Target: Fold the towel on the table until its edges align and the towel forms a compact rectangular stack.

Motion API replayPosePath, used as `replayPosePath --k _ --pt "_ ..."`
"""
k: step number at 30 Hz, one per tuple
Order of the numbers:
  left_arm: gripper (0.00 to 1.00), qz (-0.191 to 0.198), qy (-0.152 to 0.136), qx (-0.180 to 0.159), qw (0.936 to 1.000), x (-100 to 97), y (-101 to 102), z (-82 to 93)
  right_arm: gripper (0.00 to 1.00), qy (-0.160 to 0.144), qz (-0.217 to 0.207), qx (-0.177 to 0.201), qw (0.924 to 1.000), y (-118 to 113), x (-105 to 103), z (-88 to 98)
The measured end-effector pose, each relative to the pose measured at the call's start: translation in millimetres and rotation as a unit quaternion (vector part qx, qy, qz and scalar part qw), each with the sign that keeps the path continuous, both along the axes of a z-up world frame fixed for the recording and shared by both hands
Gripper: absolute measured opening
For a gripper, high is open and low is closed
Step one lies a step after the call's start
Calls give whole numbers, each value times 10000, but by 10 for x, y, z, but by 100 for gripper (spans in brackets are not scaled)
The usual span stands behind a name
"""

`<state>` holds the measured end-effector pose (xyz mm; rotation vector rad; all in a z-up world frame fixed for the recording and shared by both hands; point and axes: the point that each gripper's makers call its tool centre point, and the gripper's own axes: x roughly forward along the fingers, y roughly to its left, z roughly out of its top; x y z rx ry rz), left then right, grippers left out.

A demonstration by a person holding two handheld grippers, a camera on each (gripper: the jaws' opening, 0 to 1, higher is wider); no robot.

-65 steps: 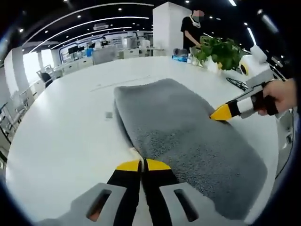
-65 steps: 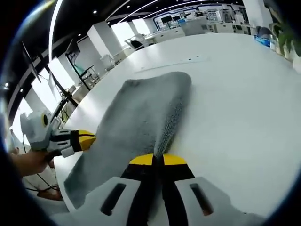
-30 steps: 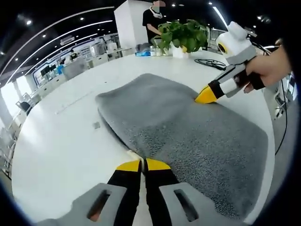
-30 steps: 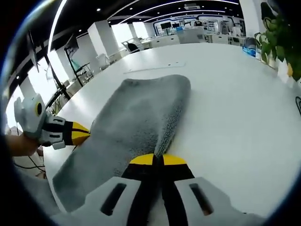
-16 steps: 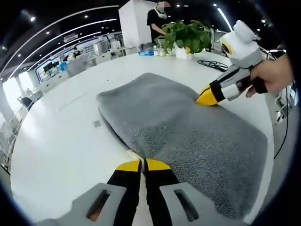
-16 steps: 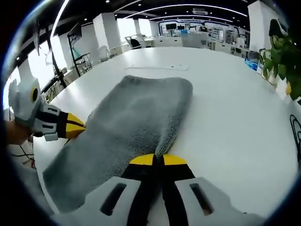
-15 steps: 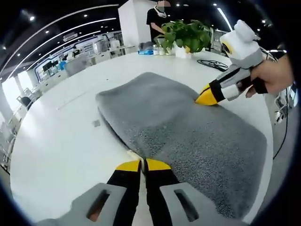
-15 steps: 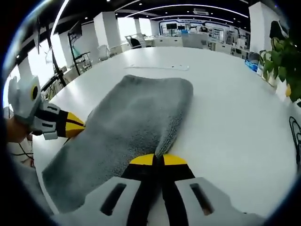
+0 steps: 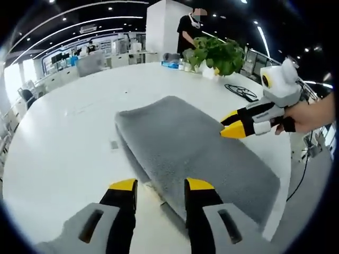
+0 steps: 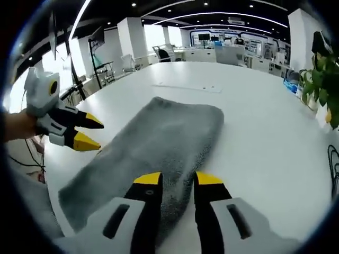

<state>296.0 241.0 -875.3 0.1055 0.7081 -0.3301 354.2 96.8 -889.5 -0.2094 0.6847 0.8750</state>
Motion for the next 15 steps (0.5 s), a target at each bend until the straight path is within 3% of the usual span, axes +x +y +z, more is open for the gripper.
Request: replayPosePath --k 5,8,15 --pt "43 -355 -109 89 9993 -136 -118 99 26 -56 260 80 9996 28 -95 125" --pt "44 -798 -84 448 9958 -278 -167 91 27 -110 471 111 9988 18 -195 200" --pt "46 -847 -105 297 9959 -451 -283 127 28 -62 711 48 9974 -74 -381 185"
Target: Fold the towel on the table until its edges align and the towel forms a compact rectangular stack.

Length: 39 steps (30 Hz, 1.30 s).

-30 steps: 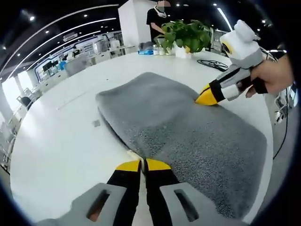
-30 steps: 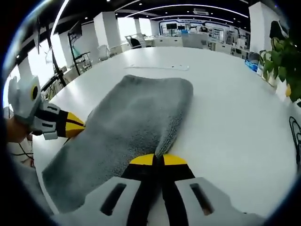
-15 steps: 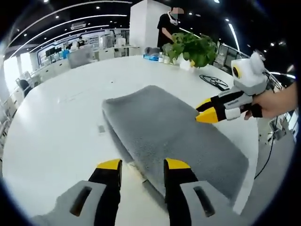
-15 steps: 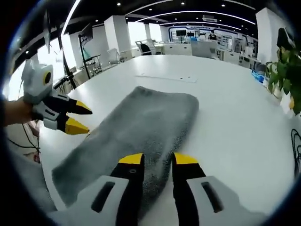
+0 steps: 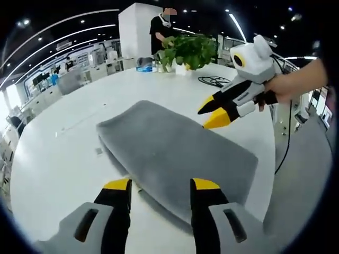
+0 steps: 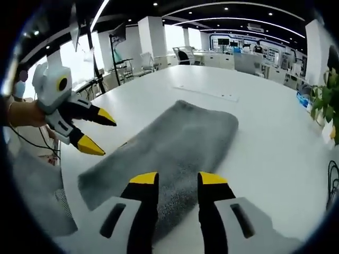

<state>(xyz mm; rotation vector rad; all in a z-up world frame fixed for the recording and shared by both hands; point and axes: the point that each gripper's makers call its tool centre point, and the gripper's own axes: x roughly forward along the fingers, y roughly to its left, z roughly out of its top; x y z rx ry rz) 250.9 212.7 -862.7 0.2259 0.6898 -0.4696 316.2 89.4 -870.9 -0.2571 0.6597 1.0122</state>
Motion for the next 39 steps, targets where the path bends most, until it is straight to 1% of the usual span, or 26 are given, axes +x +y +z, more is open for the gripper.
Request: replayPosePath --k 2,4,5,6,8,9,10,12,13,16,21,23,25,27,31,32,37,39 --pt "47 -38 2 -33 10000 -35 -35 2 30 6 13 -37 10000 -26 -32 -14" --pt "48 -125 13 -95 9999 -78 -86 13 37 8 38 -169 9998 -73 -78 -44" --pt "49 -148 24 -111 9998 -96 -103 15 39 -18 52 -177 9998 -85 -99 -45" --pt "51 -203 35 -124 9997 -126 -131 17 41 -50 105 -207 9997 -103 -135 -48" --pt "58 -290 42 -102 9995 -167 -167 13 42 -86 210 -243 9994 -130 -206 -57" --pt "59 -382 30 -59 9992 -198 -193 10 43 -128 266 -272 9992 -142 -232 -64" --pt "60 -434 26 -29 9990 -221 -208 6 44 -151 340 -302 9989 -150 -265 -73" --pt "60 -569 40 81 9983 -279 -240 -26 44 -317 630 -587 9958 -197 -369 -121" --pt "60 -632 74 140 9979 -309 -251 -49 44 -346 715 -650 9947 -207 -405 -135" --pt "60 -879 124 323 9955 -411 -312 -108 44 -387 863 -704 9930 -203 -494 -150" --pt "60 -1071 183 361 9934 -530 -400 -138 44 -387 980 -720 9918 -205 -636 -175" --pt "60 -1201 172 377 9919 -580 -446 -142 44 -354 1018 -718 9916 -203 -677 -195" --pt "59 -1294 192 391 9906 -639 -491 -157 44 -303 1146 -671 9907 -188 -743 -247" --pt "58 -1424 204 419 9887 -704 -545 -181 44 -251 1202 -648 9903 -191 -839 -253" --pt "54 -1680 197 627 9836 -796 -617 -241 41 -255 1360 -698 9879 -198 -951 -295" --pt "53 -1762 212 684 9817 -823 -640 -262 41 -267 1400 -700 9873 -196 -991 -283" --pt "43 -1922 179 818 9778 -874 -710 -307 40 -367 1610 -726 9836 -188 -1117 -262" --pt "41 -1979 193 862 9762 -888 -728 -332 39 -369 1682 -739 9823 -191 -1128 -279"
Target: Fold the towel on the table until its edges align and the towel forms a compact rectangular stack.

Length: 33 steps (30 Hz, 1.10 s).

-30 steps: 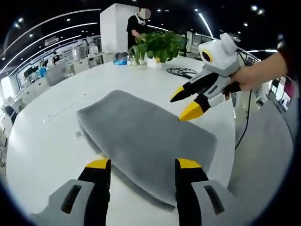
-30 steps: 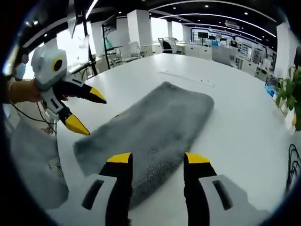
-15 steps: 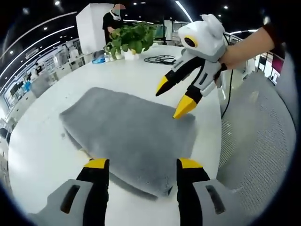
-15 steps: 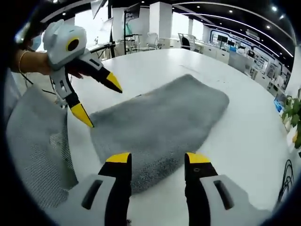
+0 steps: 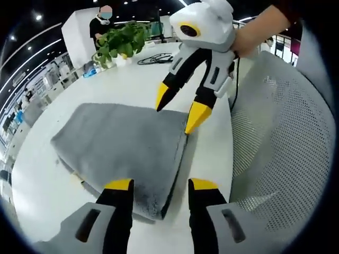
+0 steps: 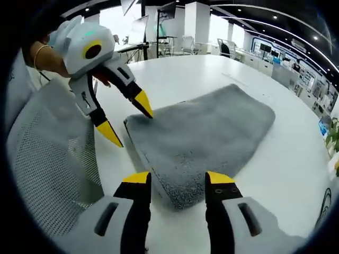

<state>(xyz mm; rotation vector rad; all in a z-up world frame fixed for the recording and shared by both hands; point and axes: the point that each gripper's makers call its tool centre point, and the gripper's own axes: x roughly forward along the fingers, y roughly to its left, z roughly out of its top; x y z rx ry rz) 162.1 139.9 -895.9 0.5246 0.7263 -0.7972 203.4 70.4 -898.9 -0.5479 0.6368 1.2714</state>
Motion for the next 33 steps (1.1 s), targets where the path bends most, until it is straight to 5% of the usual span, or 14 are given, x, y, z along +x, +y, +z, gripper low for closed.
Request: replayPosePath --k 13,33 --pt "27 -248 116 295 9992 -31 -6 -200 34 -172 451 -333 9983 -35 -221 -137" --pt "20 -110 81 102 9999 58 5 -240 29 -405 541 -563 9961 -46 -164 -273"
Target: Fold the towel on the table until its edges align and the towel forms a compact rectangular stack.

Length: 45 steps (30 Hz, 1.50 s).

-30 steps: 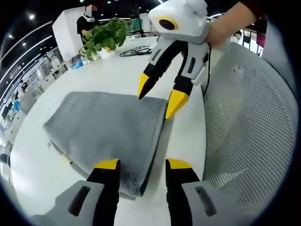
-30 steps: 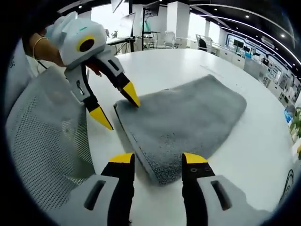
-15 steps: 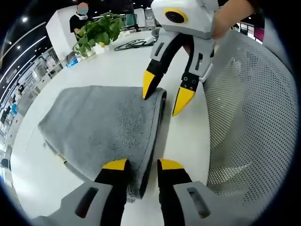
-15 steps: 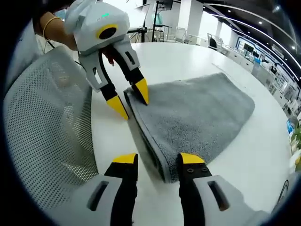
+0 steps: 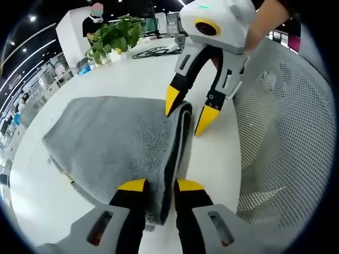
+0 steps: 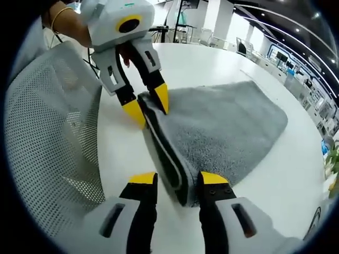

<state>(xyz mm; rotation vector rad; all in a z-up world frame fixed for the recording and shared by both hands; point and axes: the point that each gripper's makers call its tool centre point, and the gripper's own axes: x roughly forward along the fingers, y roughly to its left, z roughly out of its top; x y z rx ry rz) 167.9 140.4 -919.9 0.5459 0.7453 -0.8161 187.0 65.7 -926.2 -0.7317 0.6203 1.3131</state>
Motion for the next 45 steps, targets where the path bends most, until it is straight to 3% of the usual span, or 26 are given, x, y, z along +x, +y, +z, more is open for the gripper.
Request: replayPosePath --k 19,32,45 --pt "15 86 119 -158 9998 49 17 5 18 3 -99 -29 9999 6 78 -15" --pt "9 60 115 -317 9994 103 -1 11 8 334 -350 37 9988 22 199 -2" --pt "6 40 118 -220 9997 85 10 87 7 601 -412 39 9973 25 183 41"
